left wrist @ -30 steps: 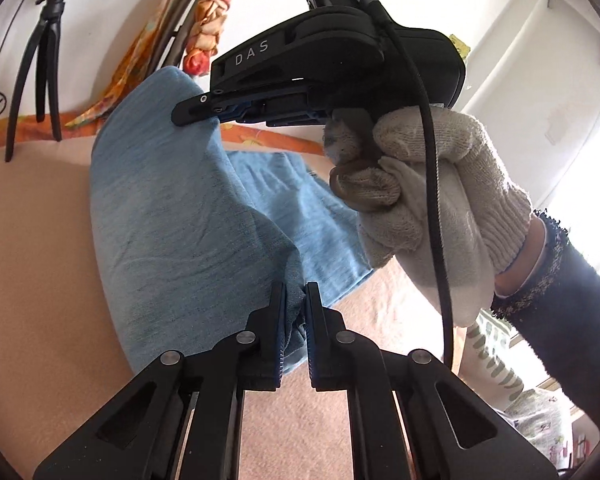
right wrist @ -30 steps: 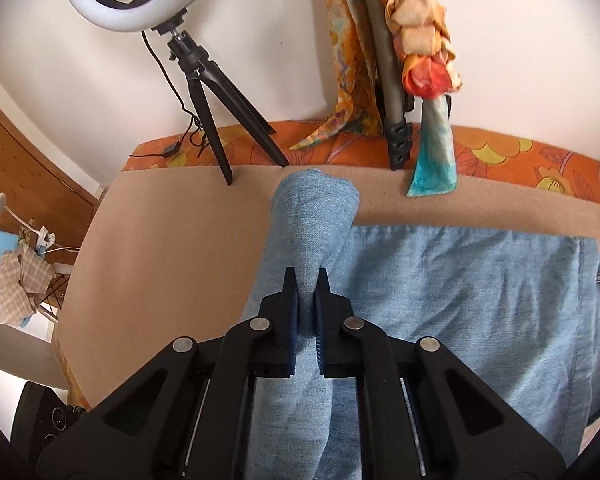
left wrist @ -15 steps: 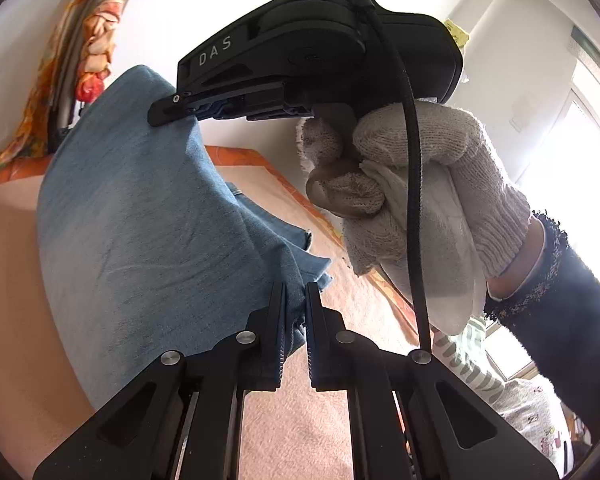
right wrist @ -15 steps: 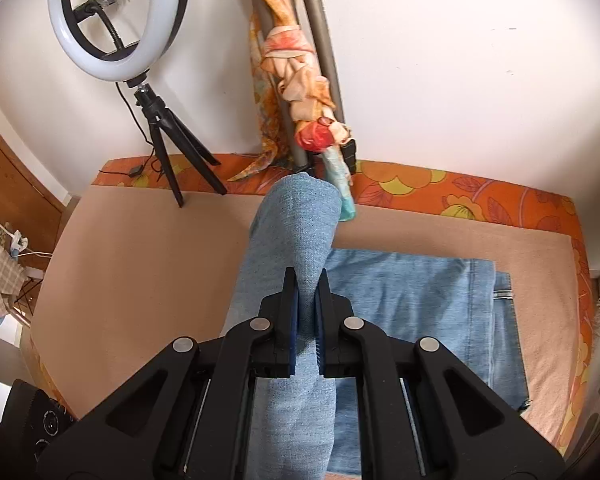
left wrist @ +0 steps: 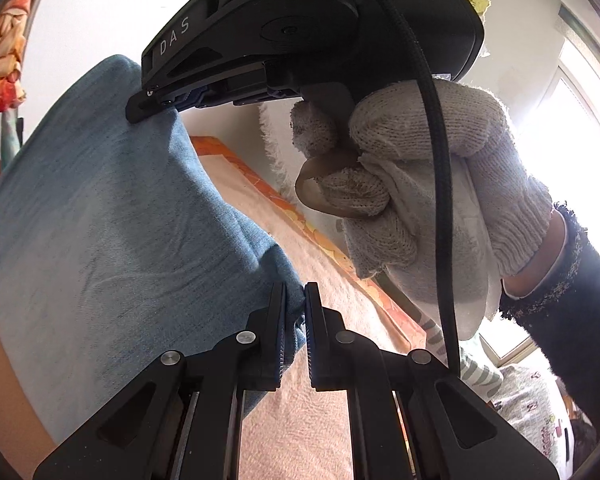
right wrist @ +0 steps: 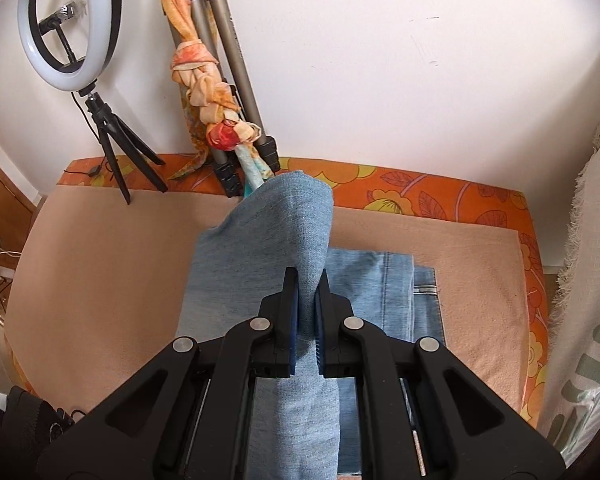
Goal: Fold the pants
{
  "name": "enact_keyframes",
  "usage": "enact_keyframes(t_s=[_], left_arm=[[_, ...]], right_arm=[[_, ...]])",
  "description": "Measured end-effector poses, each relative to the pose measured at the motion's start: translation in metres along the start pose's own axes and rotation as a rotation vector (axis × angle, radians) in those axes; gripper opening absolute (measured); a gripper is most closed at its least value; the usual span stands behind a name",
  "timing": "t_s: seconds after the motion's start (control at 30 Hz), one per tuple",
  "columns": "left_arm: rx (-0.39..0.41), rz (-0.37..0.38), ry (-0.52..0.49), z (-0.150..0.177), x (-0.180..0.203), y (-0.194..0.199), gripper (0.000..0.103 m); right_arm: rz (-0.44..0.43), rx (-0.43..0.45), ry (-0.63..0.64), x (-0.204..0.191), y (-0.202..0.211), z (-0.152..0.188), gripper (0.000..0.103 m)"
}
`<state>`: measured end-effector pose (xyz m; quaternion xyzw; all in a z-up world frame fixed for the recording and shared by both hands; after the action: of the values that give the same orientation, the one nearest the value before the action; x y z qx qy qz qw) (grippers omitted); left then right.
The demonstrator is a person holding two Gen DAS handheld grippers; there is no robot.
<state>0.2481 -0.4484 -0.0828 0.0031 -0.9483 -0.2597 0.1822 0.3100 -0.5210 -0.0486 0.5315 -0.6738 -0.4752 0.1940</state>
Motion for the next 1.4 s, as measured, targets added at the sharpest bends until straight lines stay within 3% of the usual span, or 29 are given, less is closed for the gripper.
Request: enact_keyframes(t_s=[0.23,0.6,0.67,0.77,0.87,1.03,1.17,1.3,1.4], left_arm=[[-0.038,0.025,-0.003,-0.003,-0.009,-0.033,0.007],[-0.12,0.002,-0.014,-0.002,-0.026,-0.083,0.007],[-0.131,0.006,-0.013,-0.001,-0.028,-0.088,0.007],[-0.142,0.005,-0.026,0.0,-0.025,-0.094,0.014],[-0.15,0.008,-0.032,0.003,-0.023,-0.096,0.017],[-0.151,0.002,-0.084,0.007,-0.007,-0.073,0.018],[-0.127,-0.038,-0.112,0.01,-0.001,-0.032,0.031],[-0.11,-0.117,-0.111,0.02,-0.02,0.007,0.032],[-0.123,-0.205,-0.12,0.023,-0.035,0.015,0.041]], right_arm=[[0.025,-0.011,-0.025,0.037,-0.015,0.0,0.007],[0.005,-0.065,-0.092,0.085,-0.066,0.006,0.007],[0.026,-0.07,-0.116,0.093,-0.07,0.007,0.015],[0.024,-0.025,-0.155,0.105,-0.058,0.007,0.02],[-0.058,0.034,-0.182,0.112,-0.036,0.004,0.02],[-0.123,0.077,-0.19,0.111,-0.015,0.009,0.02],[-0.173,0.092,-0.205,0.112,-0.006,0.034,0.02],[-0.22,0.085,-0.174,0.104,-0.007,0.066,0.02],[-0.228,0.077,-0.178,0.104,-0.01,0.084,0.02]])
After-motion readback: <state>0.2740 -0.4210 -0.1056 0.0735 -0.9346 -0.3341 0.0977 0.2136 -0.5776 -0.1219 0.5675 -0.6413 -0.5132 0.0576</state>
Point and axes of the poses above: each gripper's, at about its wrist camera, not at the fingertips, and y roughly against the way its jaws point, x to its right, z to its underside, the point moved 2 cm from there along -y, roughly the way its jaws point, and after that the axes turned 15 degrees about -y, right-handed, at the moved point
